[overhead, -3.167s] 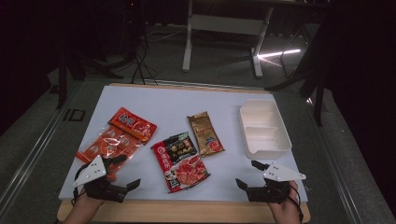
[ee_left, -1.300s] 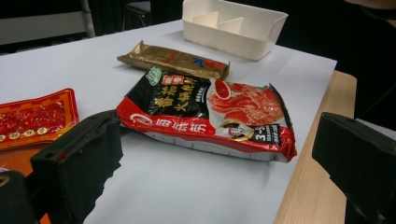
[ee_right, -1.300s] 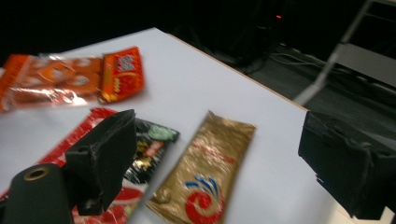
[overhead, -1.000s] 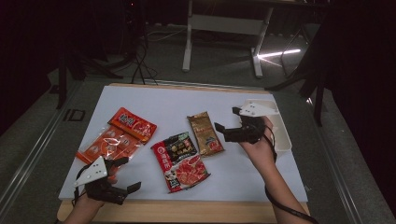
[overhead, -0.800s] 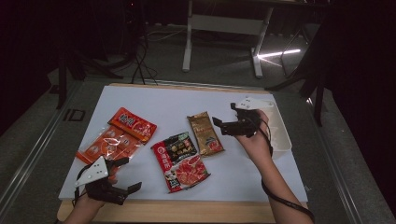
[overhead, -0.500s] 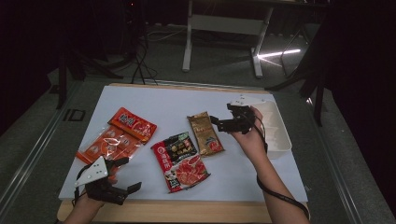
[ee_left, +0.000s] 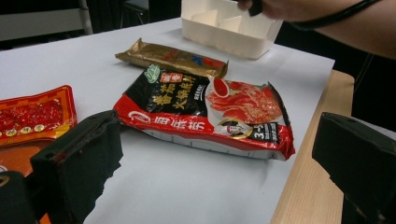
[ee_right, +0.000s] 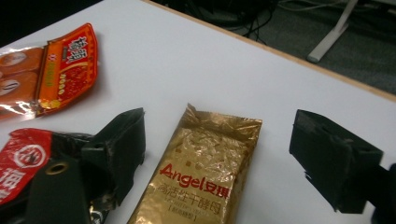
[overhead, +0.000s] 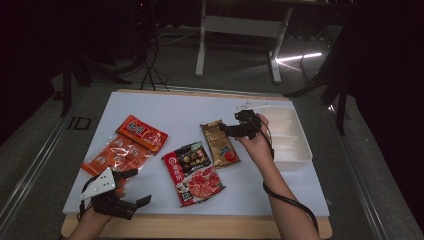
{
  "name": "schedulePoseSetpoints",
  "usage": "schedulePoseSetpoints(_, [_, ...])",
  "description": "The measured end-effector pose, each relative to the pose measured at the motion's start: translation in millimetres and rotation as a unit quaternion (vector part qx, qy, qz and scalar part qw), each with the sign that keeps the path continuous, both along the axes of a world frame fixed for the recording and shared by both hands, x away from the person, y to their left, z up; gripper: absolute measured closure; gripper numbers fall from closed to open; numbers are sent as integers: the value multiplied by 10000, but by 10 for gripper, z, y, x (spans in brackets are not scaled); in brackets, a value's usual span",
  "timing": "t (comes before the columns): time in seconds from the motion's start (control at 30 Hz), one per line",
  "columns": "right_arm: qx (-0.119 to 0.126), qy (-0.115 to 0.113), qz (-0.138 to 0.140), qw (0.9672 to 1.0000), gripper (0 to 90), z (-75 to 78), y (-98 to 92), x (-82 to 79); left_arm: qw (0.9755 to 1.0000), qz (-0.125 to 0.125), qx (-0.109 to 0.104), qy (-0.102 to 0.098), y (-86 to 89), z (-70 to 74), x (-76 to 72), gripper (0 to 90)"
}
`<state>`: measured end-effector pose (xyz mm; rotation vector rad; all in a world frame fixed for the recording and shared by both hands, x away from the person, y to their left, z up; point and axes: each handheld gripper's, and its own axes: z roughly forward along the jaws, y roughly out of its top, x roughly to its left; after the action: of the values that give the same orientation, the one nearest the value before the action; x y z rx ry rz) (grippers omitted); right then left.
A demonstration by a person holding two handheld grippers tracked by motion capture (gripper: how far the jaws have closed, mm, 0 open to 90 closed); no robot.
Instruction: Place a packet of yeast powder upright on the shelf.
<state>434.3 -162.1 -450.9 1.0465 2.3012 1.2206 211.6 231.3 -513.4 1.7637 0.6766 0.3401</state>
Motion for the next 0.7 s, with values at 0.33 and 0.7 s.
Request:
schedulePoseSetpoints(0.33, [-109, 237, -88, 9996, 231, -250, 144, 183, 10000, -2, 9, 22, 7, -6, 2, 20])
schedulePoseSetpoints(0.7, [-195, 345, -234, 9989, 334, -369, 255, 329, 10000, -10, 8, 49, 15, -9, -3, 20])
